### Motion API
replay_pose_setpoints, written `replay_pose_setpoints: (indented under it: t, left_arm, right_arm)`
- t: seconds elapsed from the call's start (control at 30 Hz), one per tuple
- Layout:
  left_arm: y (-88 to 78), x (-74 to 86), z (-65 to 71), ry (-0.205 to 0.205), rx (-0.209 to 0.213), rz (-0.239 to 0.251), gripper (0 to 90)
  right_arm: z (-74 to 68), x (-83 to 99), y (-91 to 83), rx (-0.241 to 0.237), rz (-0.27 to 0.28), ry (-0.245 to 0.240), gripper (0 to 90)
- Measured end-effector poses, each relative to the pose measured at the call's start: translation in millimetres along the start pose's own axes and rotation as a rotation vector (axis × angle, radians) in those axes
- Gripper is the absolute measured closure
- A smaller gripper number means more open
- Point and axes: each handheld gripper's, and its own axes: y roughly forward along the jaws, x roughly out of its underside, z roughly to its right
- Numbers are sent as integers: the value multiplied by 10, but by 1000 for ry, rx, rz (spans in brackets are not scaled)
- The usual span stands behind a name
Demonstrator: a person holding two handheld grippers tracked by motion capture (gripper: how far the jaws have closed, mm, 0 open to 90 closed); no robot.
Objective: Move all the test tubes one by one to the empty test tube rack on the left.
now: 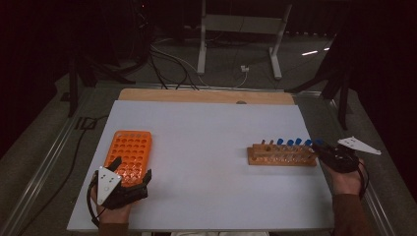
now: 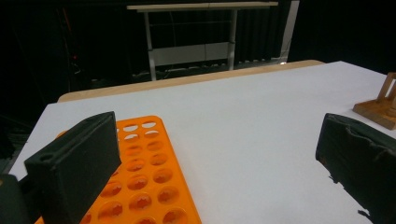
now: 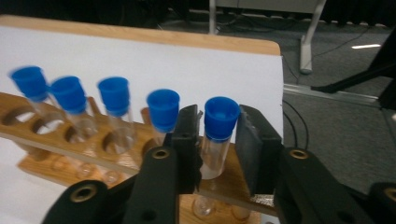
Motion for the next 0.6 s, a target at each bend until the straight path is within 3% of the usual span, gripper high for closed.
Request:
replay_pose_setpoints:
  t: [0.17,0.6]
  left_arm:
    - [-11,-4,-1,0,-1,8,8]
    - [-18,-10,17,6,3,14,9]
  right_arm:
    - [-26,20,57,11,-22,-18,742]
    - [-115,124,74,47,7,-34,759]
